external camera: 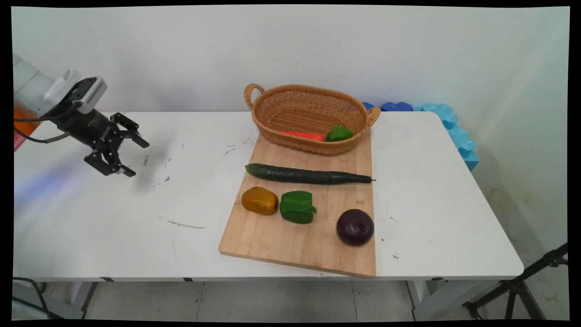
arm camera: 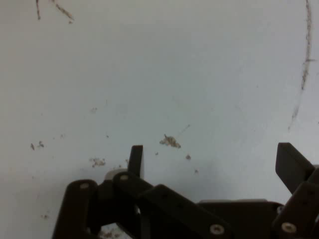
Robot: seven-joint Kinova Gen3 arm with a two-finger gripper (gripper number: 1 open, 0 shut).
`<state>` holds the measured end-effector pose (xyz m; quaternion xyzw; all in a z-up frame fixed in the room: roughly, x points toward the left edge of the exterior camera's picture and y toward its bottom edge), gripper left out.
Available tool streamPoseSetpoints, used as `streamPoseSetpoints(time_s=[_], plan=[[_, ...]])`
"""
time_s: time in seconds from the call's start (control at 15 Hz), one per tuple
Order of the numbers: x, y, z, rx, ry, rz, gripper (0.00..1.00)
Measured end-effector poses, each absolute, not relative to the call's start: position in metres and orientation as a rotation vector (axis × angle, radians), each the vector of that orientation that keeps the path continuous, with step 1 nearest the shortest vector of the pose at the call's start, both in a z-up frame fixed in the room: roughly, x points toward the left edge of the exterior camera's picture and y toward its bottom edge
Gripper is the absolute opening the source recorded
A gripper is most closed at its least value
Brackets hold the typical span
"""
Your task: Pick up the cucumber from the cutting board
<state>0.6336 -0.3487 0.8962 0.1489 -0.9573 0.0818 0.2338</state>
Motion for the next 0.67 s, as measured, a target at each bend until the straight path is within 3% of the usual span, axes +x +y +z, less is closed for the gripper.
streamPoseSetpoints(time_s=[0.67], plan=[[0.569, -0.373, 0.907, 0.500, -2.581, 0.243, 1.00]])
